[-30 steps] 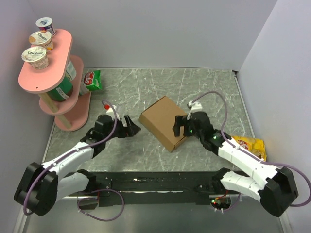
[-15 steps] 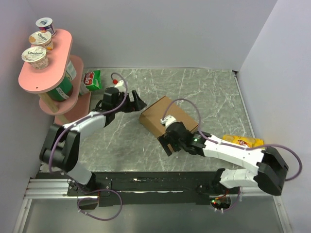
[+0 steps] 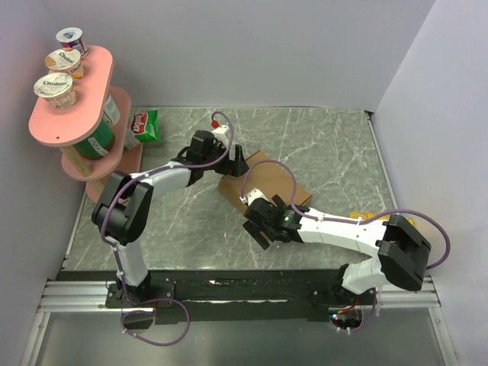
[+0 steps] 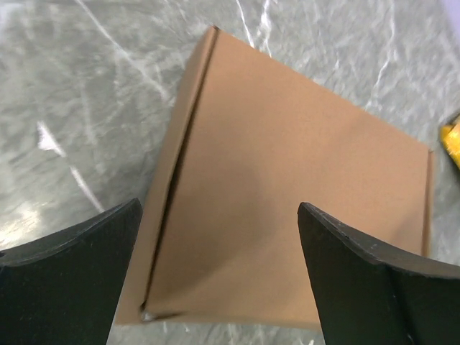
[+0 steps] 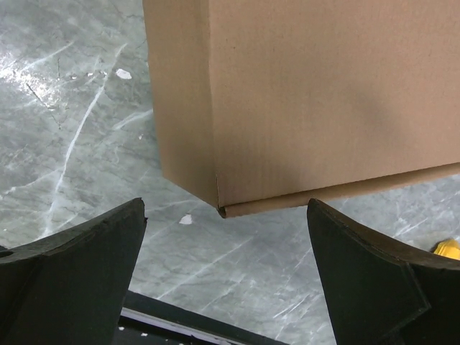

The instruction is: Fold the paper box

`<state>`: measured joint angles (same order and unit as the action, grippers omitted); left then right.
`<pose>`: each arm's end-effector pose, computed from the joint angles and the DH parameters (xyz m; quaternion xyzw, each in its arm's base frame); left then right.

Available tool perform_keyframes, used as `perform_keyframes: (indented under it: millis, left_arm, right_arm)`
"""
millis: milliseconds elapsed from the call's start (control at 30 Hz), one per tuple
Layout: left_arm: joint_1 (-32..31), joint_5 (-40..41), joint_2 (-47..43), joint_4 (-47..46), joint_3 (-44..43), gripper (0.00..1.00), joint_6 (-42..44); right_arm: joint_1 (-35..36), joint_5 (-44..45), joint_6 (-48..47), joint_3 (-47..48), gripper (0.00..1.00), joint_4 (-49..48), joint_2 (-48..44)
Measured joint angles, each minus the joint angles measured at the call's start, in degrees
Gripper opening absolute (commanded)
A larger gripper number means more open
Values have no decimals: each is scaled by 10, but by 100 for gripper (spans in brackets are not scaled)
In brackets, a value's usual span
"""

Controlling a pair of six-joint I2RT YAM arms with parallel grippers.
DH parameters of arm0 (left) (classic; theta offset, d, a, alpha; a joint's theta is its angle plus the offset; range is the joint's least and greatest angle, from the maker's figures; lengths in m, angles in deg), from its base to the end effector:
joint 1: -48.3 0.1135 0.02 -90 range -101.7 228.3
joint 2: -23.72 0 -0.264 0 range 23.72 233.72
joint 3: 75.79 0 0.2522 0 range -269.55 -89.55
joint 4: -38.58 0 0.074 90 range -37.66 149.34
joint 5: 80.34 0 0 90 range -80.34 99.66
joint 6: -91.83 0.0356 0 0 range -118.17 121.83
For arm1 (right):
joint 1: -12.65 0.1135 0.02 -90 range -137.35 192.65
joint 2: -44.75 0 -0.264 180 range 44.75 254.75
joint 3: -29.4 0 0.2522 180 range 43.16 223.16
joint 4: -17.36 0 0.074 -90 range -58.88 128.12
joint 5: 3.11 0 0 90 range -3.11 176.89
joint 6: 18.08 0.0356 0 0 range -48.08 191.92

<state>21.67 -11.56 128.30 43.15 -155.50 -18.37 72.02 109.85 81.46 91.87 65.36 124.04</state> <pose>0.3595 -0.1947 0.2102 0.1403 0.8423 -0.3429 0.3916 0.1433 0.2147 0.2033 -0.3636 0.8857 -0.0393 0.2860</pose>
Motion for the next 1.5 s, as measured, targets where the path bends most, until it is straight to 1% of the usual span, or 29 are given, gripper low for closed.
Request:
perform_keyframes:
  millis: [200,300,400,533,700,733,800,900,933,1033,1133,1200,1233,1300,1333,1500]
  left_arm:
    - [-13,32,27,18,-19,97,25]
    - [-13,49,35,23,-19,97,30]
    - [-15,59,42,29,-20,97,35]
    - [-16,62,48,31,-27,97,37]
    - [-16,61,52,34,-35,97,43]
    - [-16,61,53,35,-38,97,44]
    - [-16,61,57,39,-44,97,45]
    - [-16,61,63,42,-52,97,45]
    - [-17,61,66,43,-56,97,45]
    - [-17,60,72,43,-63,97,45]
    - [-16,59,75,43,-65,96,45]
    - [-16,58,75,42,-65,97,45]
    - [-16,57,75,42,-65,96,45]
    - [-16,57,76,42,-65,96,45]
    - [-16,56,76,42,-65,96,45]
    - [-16,56,78,36,-65,96,44]
  right_arm:
    - [0,3,2,4,99,3,14]
    - [0,11,5,9,96,6,23]
    - [0,22,7,16,90,11,35]
    - [0,42,13,29,78,22,54]
    - [1,65,20,47,70,42,80]
    - [1,68,22,52,67,47,85]
    - [4,74,27,59,64,54,93]
    - [9,79,37,69,54,66,101]
    - [10,81,42,74,49,71,103]
    - [16,94,58,92,43,90,121]
    - [28,114,75,110,41,111,146]
    - [34,127,83,118,36,120,158]
    - [37,130,87,120,29,124,162]
    - [40,138,94,124,8,129,167]
    - [41,141,98,125,0,131,170]
    - [44,154,113,134,0,144,183]
